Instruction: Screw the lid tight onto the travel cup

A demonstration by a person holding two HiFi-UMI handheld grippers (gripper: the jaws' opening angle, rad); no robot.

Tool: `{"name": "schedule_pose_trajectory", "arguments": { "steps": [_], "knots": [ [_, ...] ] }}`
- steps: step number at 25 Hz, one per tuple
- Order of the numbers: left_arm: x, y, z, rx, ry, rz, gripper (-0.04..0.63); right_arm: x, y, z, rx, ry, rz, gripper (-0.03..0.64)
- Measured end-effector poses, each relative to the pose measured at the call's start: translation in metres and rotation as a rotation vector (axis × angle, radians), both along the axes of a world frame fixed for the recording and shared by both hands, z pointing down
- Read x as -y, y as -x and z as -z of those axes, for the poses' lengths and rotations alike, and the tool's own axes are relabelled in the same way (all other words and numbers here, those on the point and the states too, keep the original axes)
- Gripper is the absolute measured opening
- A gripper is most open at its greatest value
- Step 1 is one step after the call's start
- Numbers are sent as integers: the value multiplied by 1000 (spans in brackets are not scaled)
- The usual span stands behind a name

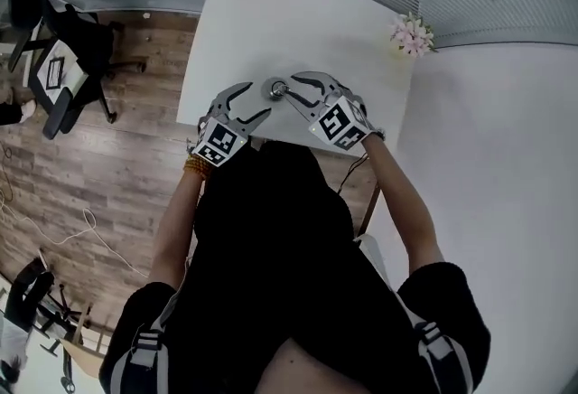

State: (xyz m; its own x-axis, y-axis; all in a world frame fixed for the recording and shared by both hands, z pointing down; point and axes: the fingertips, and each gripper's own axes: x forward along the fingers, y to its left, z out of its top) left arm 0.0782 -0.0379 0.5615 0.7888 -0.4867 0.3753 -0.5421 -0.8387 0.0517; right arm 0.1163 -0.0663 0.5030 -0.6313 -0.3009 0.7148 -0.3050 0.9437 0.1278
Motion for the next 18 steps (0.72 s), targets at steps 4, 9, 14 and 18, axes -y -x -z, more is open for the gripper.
{"name": "schedule_pose_trajectory", "arguments": {
  "steps": [4, 9, 14, 18],
  "knots": [
    [10, -7, -19, 25, -5, -123, 324, -11, 14, -25, -179, 13, 220, 203],
    [21, -22, -42, 51, 11, -219, 350, -6, 17, -44, -336, -3, 385, 251],
    [27, -37, -61, 58, 33, -300, 373, -14, 13, -71, -493, -28, 624, 276],
    [25, -50, -64, 52, 43, -323, 374, -16, 7, -86, -558, -69, 700, 278]
  ]
}}
